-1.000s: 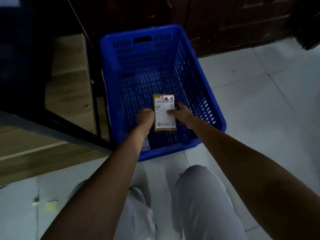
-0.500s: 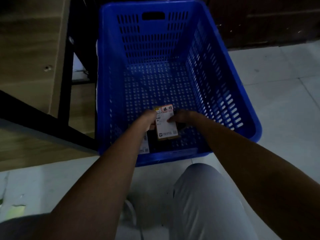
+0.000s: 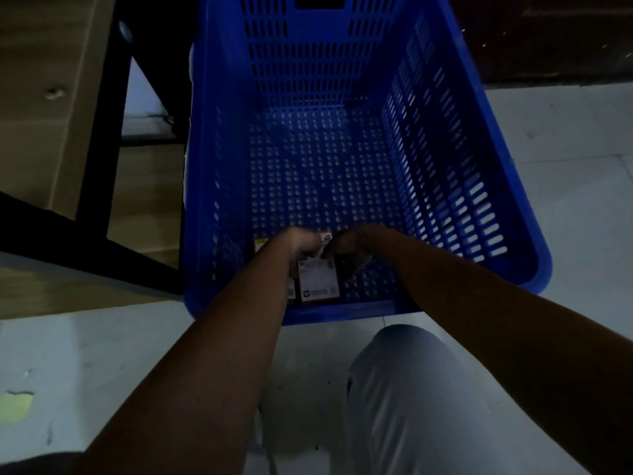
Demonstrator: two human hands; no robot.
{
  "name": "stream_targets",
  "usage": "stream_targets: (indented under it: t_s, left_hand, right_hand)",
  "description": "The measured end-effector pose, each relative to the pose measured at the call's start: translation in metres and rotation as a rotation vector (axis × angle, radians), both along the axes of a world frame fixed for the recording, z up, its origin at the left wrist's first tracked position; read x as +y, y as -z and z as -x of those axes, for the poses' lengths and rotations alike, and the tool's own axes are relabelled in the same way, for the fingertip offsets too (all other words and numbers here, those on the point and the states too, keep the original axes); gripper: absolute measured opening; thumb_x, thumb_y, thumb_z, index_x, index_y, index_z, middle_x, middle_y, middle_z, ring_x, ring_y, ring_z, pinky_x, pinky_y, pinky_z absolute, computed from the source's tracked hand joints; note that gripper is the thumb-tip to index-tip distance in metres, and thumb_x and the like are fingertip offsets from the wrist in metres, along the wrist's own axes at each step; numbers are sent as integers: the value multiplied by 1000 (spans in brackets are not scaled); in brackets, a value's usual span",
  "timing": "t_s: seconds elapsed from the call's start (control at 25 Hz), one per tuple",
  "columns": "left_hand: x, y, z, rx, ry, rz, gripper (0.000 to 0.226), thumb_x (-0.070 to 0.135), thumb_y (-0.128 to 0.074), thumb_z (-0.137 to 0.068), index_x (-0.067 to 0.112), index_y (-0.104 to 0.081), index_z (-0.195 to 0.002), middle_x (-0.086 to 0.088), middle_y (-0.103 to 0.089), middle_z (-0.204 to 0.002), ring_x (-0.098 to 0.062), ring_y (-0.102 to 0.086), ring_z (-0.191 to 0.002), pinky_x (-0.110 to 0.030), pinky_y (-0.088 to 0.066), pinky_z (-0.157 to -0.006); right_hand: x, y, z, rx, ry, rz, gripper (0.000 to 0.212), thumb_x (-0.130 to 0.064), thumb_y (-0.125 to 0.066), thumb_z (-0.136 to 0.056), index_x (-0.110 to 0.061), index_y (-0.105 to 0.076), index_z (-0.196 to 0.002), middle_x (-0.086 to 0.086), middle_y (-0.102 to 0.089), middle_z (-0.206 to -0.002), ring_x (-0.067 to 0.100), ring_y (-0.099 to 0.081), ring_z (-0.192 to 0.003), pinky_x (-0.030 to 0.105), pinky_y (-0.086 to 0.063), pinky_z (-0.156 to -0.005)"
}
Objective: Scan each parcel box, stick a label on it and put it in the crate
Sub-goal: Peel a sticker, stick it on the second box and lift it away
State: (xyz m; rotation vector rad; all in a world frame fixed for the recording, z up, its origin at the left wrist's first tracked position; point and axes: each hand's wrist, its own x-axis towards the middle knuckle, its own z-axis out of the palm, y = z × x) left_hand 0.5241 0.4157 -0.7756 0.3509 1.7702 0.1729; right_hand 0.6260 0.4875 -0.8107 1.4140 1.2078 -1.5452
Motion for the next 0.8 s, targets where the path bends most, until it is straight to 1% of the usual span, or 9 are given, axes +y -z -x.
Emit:
stream_targets:
  t_s: [0.08,0.16,0.28,0.36,0.44,0.52,0.6,0.72,0.8]
  left_hand:
    - [0,4,1,8,22,12,12,1,-39,-93,1,-49,-100,-18,-51,-102,-33,-51,-100,-40,-43,-89]
    - [1,8,5,13,33,-4,26,-1,-38,-91,1,-50,-114,-20,-51,-116,-35,-53,-105,-40,-45,-84]
    - [2,11,8,36,84,6,33,1,-39,-91,0,-49,-123,-23,-50,-127,-37,-52,-113,-46,-47,-93]
    - [2,12,9,48,110,5,35,10,-40,-95,-1,-49,-127,-19,-51,-116,-31,-51,-103,-42,-45,-89]
    - [2,6,9,84,139,-30,28,17,-38,-99,0,-54,-114,-14,-49,-100,-26,-48,-87,-37,-44,-83]
    - [2,3,9,123,160,-55,25,15,-34,-100,4,-51,-85,-11,-46,-89,-23,-45,-78,-35,-42,-83]
    - [5,1,9,173,198,-88,29,12,-34,-99,8,-47,-73,-8,-46,-79,-20,-44,-72,-32,-42,-76]
    - [11,-7,9,262,257,-180,21,14,-41,-99,1,-57,-92,-12,-56,-84,-19,-49,-68,-27,-42,-58]
    - [14,-17,9,412,306,-266,24,13,-46,-95,0,-60,-110,-17,-60,-99,-24,-58,-78,-32,-49,-63]
  right_hand:
    - [0,-2,0,4,13,16,42,-19,-53,-98,-5,-46,-137,15,-52,-139,32,-49,-128,48,-38,-110]
    - [2,-2,-3,18,46,4,41,-15,-53,-97,-6,-45,-137,14,-53,-139,31,-50,-127,48,-39,-109]
    - [2,1,-3,33,56,2,47,-14,-54,-96,-10,-41,-141,13,-53,-138,29,-51,-127,48,-39,-110]
    - [2,0,-1,31,39,14,49,-12,-55,-96,-11,-40,-142,12,-50,-142,28,-48,-130,47,-37,-112]
    - [-1,-4,0,22,-18,20,47,-10,-53,-96,-10,-41,-141,11,-47,-145,28,-44,-132,42,-38,-110]
    - [-3,-10,-2,2,-95,-20,46,-11,-54,-96,-7,-42,-140,12,-47,-144,31,-44,-132,42,-41,-107]
    - [-5,-16,-6,-33,-251,-172,52,-17,-59,-94,-5,-41,-141,15,-45,-144,34,-45,-130,45,-42,-106]
    - [0,-34,-12,-98,-644,-452,49,-25,-51,-99,-4,-40,-142,13,-44,-144,29,-46,-129,36,-42,-102]
    - [13,-45,-12,-95,-718,-563,49,-30,-48,-99,-6,-42,-141,13,-48,-141,28,-51,-124,35,-45,-97]
